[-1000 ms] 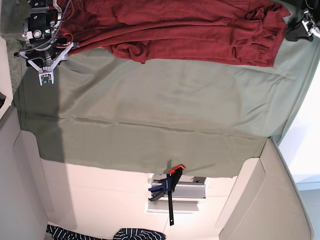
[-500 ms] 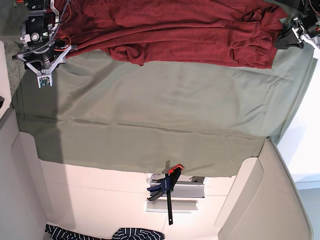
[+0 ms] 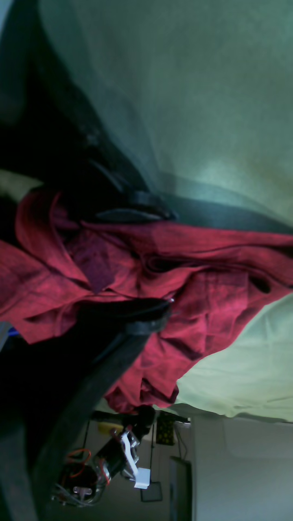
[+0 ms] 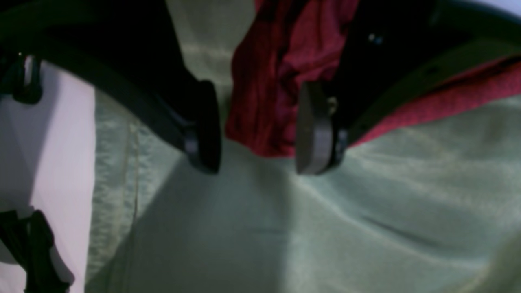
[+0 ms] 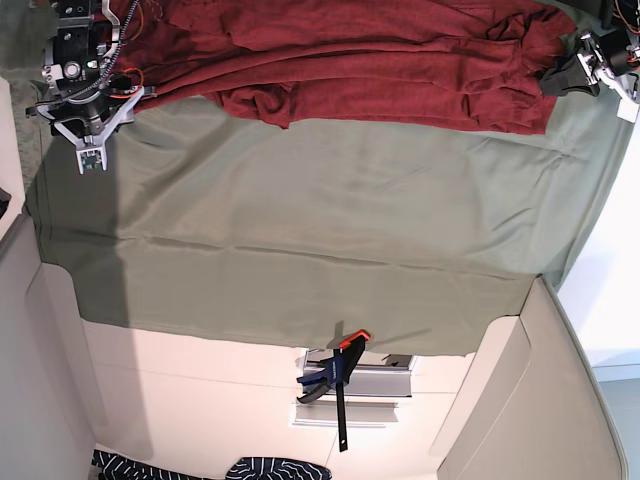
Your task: Fold the T-shirt properly
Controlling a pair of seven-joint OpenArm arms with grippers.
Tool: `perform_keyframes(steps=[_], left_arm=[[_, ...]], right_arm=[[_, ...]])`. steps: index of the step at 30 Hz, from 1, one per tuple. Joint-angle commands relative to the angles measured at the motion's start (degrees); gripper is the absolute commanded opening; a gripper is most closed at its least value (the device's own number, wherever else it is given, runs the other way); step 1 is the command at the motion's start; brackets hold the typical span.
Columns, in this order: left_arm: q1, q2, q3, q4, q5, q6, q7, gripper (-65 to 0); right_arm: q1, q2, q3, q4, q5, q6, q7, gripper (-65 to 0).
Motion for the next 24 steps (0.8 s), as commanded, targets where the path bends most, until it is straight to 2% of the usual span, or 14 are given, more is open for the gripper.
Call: perform_keyframes(steps=[1, 13, 17, 24], left_arm=[[0.0, 0.2, 0.6, 0.3, 0.5, 0.2, 3.7, -33.0], [0.0, 0.2, 0.6, 3.0, 0.5, 0.2, 3.4, -33.0], [0.0, 0.1, 0.6, 6.1, 6.2, 0.2, 1.8, -33.0], [0.0, 0.2, 0.6, 7.7, 6.1, 0.2, 1.6, -33.0]], right_arm=[[1.2, 0.4, 0.2, 1.2, -0.3, -0.6, 1.3, -35.1], [1.2, 0.4, 0.2, 1.2, -0.3, -0.6, 1.3, -35.1], [1.2, 0.4, 0.2, 1.2, -0.3, -0.6, 1.3, -35.1], [1.2, 0.4, 0.2, 1.2, -0.3, -0.6, 1.3, -35.1]])
